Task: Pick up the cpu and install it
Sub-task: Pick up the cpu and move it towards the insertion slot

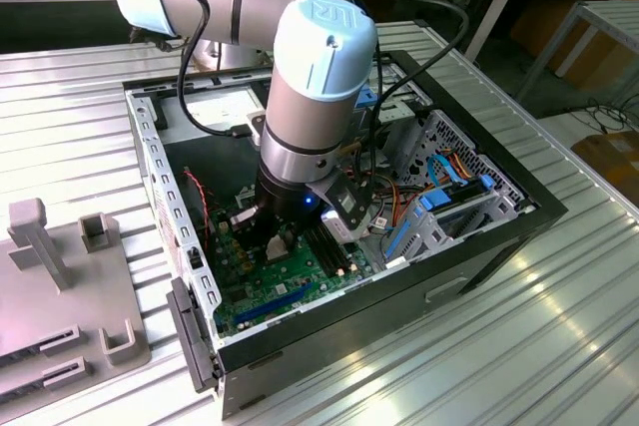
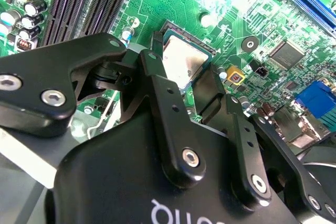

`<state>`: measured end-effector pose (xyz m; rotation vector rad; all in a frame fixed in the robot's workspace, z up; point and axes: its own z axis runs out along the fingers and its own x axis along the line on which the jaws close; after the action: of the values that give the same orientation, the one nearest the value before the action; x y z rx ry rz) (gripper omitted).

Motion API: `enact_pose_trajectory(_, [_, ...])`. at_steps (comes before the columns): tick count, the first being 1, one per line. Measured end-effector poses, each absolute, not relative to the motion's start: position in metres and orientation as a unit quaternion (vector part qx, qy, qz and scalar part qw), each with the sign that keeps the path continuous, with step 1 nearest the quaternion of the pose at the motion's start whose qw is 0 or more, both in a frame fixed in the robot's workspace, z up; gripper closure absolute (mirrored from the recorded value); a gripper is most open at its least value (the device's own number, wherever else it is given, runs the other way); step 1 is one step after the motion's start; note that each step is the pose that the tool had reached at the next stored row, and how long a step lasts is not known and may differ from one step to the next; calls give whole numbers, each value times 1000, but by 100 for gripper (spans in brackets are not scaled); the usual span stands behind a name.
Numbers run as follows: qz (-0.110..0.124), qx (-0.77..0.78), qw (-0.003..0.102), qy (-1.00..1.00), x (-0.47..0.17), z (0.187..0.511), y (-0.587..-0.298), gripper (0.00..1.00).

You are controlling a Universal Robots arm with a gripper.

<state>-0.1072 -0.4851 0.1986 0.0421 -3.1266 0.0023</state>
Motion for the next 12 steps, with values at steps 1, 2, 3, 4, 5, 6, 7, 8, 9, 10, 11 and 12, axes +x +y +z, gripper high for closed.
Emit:
enact_pose_trajectory(1, [1,13,7,-1000,-107,199,-485,53])
enact_pose_trajectory(2, [1,13,7,-1000,-107,199,-485,53])
enact_pose_trajectory(3, [1,13,7,-1000,-107,199,-485,53])
enact_pose_trajectory(4, [1,13,7,-1000,-107,199,-485,53])
enact_pose_trajectory(5, [1,13,7,-1000,-107,199,-485,53])
enact_pose_trajectory(6, [1,13,7,-1000,-107,199,-485,53])
enact_pose_trajectory(7, [1,13,7,-1000,-107,199,-485,53])
enact_pose_trajectory(8, [1,13,7,-1000,-107,199,-485,53])
enact_pose_trajectory(9, [1,13,7,-1000,-107,199,-485,53])
enact_pose_trajectory(10, [1,13,7,-1000,-107,199,-485,53])
enact_pose_trajectory(11, [1,13,7,-1000,-107,199,-485,53])
enact_pose_trajectory(12, [1,13,7,-1000,-107,199,-485,53])
